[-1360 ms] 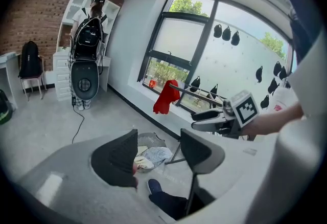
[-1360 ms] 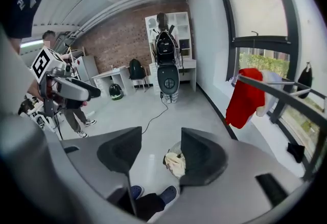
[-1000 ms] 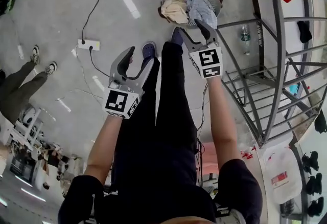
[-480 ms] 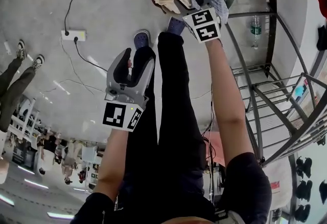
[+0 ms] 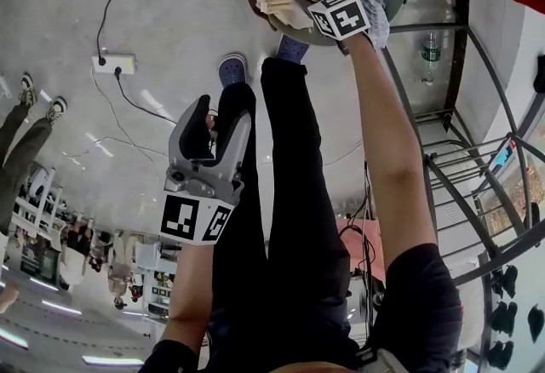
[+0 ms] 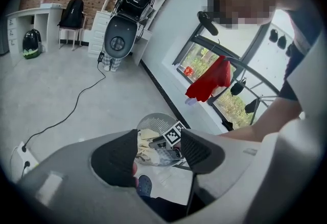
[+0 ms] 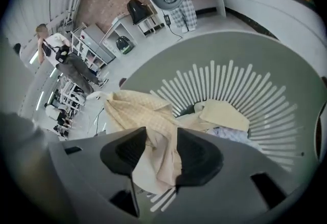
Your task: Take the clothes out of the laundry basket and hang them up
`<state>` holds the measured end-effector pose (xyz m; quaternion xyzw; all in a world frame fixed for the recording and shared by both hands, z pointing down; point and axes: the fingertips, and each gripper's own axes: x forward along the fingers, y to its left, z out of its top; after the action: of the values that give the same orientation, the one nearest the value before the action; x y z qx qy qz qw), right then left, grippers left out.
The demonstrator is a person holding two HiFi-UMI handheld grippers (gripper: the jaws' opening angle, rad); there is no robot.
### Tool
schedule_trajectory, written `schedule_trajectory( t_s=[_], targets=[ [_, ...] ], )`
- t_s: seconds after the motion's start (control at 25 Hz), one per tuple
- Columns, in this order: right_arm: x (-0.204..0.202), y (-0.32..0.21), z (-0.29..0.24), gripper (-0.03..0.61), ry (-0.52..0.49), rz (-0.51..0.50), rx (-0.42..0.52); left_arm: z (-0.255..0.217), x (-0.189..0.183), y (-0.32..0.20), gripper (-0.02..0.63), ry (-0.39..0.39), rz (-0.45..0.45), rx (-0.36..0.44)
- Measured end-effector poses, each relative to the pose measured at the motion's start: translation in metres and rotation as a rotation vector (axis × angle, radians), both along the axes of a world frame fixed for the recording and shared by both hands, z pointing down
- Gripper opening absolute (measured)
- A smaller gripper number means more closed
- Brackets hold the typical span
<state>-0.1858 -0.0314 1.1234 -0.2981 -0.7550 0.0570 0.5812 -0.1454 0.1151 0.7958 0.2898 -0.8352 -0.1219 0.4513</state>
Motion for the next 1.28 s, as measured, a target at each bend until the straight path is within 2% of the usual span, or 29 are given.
schedule_trajectory(
  t_s=[0.2,0.28,0.44,0.68,0.88,1.04,1.28],
  targets=[
    [0.007,0.014,0.038,0.179,0.069,0.039,-0.056,0.018,-0.003,0.007,0.252,0.016,0.008,-0.016],
    [0.005,0.016,0.038,0.056,0.034,0.044,-0.038,0.022,-0.003,0.010,0.252,0.022,0.007,-0.023],
    [0.001,0.005,0.006,0.038,-0.103,0.086,0.046,0.022,-0.002,0.016,0.252,0.026,0.008,-0.026],
    [0.026,-0.023,-0.090,0.032,-0.288,0.189,0.173,0.003,-0.003,0.010,0.252,0.002,0.049,-0.012],
    [0.044,-0.029,-0.176,0.029,-0.439,0.276,0.152,-0.025,-0.004,0.000,0.252,-0.052,0.130,-0.012],
    [0.055,-0.020,-0.272,0.028,-0.563,0.308,0.125,-0.062,0.011,0.001,0.252,-0.078,0.188,-0.018],
    [0.053,-0.027,-0.422,0.026,-0.830,0.292,0.153,-0.102,0.010,-0.015,0.252,-0.171,0.277,0.006]
  ],
)
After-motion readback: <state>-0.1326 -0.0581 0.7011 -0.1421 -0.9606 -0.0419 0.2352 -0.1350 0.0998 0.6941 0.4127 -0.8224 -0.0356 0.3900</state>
